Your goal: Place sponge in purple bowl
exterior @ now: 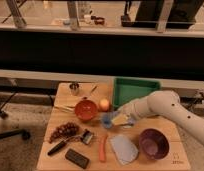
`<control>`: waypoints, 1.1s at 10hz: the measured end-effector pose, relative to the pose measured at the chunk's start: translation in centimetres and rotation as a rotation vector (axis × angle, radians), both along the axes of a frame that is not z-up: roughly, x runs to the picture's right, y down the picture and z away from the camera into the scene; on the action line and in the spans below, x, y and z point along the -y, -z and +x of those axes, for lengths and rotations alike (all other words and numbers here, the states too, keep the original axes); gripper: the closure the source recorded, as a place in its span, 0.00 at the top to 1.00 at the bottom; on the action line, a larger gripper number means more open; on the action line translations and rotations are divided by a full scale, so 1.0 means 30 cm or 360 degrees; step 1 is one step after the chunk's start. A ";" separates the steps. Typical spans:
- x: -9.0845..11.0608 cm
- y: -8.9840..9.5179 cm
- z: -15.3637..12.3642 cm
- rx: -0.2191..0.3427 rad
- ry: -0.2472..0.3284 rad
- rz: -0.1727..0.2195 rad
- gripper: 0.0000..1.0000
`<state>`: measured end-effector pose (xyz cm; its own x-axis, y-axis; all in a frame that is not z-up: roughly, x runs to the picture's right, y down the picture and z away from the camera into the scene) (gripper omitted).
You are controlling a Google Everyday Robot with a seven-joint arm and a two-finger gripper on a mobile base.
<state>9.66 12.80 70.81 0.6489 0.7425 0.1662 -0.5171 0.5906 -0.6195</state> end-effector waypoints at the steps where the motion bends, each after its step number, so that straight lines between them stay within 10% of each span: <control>1: -0.011 -0.004 0.012 -0.0003 -0.0005 -0.0009 0.10; 11: -0.099 -0.057 0.306 -0.0122 -0.0162 -0.0094 0.10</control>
<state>18.84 15.78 72.53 0.5789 0.8121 0.0729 -0.6198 0.4964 -0.6079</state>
